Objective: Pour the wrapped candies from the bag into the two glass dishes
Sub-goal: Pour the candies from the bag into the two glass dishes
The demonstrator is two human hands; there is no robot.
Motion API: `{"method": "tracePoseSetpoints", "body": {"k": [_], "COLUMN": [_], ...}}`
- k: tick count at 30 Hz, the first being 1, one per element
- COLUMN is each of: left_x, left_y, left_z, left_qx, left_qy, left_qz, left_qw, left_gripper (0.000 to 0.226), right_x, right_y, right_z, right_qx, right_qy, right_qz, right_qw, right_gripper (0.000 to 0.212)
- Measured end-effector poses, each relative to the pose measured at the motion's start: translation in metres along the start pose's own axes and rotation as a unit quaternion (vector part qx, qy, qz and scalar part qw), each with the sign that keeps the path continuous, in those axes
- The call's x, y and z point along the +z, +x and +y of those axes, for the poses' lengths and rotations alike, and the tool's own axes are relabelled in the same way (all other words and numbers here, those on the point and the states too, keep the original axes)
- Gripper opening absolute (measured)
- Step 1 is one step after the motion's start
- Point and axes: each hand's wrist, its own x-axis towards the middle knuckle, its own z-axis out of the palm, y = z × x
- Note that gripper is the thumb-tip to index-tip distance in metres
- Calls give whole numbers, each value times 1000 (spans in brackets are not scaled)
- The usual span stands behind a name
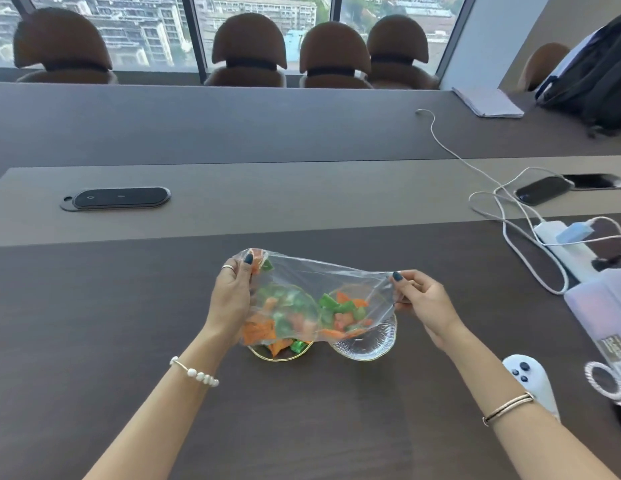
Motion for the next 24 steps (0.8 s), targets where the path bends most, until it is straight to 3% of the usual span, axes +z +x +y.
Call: {"method": "tracePoseSetpoints", "body": {"k": [4, 13, 16, 20, 24], "left_x": [24, 65, 74, 89, 92], "left_y": [-5, -14, -12, -15, -24], "left_z": [-1, 31, 40, 57, 78], "left_qx": [9, 86, 86, 83, 1], "left_qy": [81, 210, 212, 166, 116], "left_qz": [25, 80, 75, 41, -86], "left_qw": [996, 971, 971, 982, 989], "left_gripper": [31, 13, 26, 24, 16], "right_x": [-19, -25, -23, -23, -22], "right_y": [16, 37, 41, 43, 43], "right_z": [30, 51, 52, 55, 60], "right_qx": [60, 142, 174, 198, 191], "right_qy": [-10, 13, 28, 37, 24], "right_qz": [-23, -85, -88, -88, -91], "right_qw": [998, 986, 980, 976, 977], "right_gripper": [12, 11, 11, 13, 12]}}
